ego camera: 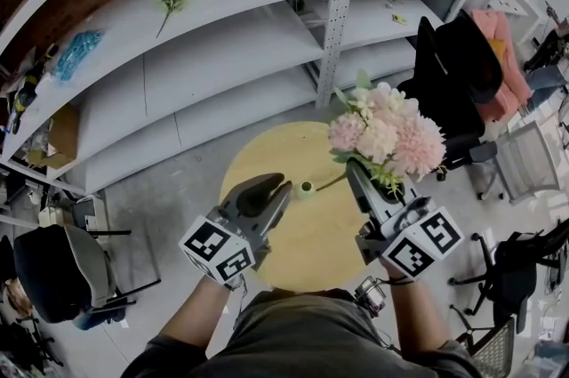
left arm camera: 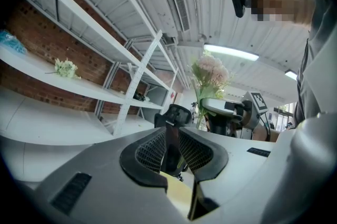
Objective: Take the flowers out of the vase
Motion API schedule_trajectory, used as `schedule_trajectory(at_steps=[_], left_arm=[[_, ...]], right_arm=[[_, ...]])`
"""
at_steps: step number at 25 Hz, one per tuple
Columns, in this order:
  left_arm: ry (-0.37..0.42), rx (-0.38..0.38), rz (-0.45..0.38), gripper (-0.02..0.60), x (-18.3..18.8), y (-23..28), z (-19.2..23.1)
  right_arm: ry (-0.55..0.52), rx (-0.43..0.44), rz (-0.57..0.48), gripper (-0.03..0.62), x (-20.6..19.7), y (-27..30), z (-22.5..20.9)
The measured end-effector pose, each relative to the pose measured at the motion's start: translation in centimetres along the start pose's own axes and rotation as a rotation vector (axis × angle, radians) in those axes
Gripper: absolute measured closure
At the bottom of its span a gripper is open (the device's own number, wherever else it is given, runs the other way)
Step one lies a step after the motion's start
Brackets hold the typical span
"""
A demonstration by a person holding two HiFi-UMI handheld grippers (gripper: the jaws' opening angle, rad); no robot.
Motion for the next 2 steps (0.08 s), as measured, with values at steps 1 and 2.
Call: schedule_trajectory(at_steps=[1, 2], left_arm=[[0.001, 0.001, 0.002, 0.502, -0.04, 0.00, 0.02], [0.001, 0.001, 0.003, 0.502, -0.08, 0.01, 0.03]], right_arm=[[-0.001, 0.000, 0.000, 0.522, -0.02, -0.01, -0.04], [-0.001, 0.000, 0.001, 0.522, -0.04, -0.02, -0.09]])
Point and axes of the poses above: the fingertips, and each gripper's own axes: y forward along the fingers, z to its left, x out of its top, the point moved 8 cm from there along -y, backward along the fingers, and after that the axes turned 4 degrees about -y, right-handed, at the moved point
